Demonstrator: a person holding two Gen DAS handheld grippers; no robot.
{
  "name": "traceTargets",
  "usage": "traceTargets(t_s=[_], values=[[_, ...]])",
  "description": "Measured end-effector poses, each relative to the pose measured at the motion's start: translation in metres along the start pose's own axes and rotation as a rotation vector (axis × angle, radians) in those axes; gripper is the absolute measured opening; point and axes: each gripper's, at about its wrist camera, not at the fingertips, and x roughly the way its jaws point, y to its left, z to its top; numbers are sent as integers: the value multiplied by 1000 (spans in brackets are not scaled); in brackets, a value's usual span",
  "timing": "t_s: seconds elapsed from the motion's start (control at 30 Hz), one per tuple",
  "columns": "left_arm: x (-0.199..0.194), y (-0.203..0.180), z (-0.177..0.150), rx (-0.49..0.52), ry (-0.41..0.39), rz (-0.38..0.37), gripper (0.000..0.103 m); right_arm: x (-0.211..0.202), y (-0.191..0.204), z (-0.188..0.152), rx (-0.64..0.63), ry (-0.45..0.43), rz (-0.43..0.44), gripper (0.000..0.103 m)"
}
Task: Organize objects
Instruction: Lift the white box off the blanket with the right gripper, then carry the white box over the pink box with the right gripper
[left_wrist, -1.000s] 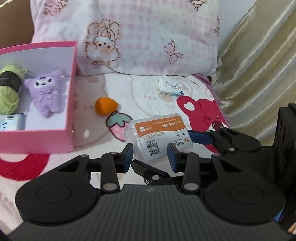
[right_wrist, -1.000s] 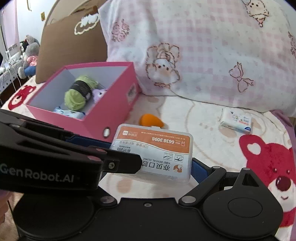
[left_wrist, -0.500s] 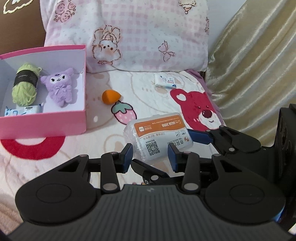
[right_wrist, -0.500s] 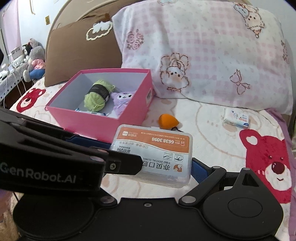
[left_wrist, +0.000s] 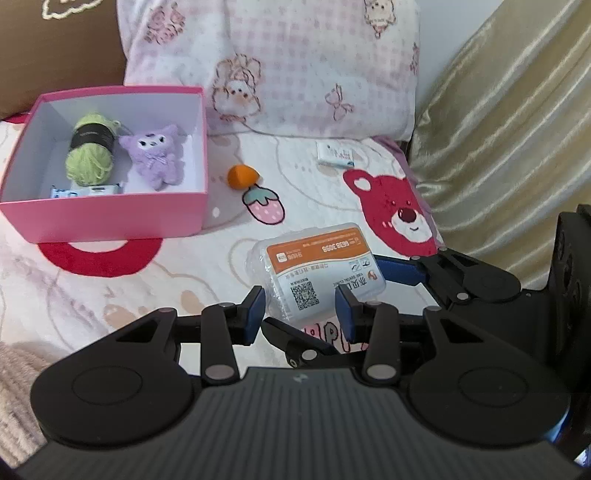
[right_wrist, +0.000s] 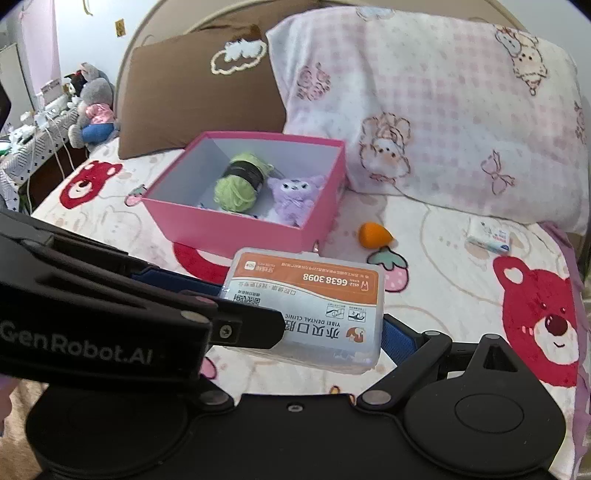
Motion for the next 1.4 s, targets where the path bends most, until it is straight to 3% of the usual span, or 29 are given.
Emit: traceTargets(t_s=[0.73,0.93,1.13,1.4], values=[[-49,44,17,-35,-91,19,41,-1,46,41,-28,-36,44,96],[-54,68,27,-124,-187,-4,41,10,51,64,-24,-61,51,96],[-52,84,58,-92,-216,1,48,25,57,93,-54,-96,45,96],[-34,119,110,-109,-259,2,49,61,53,148,-67,-116,34,96]])
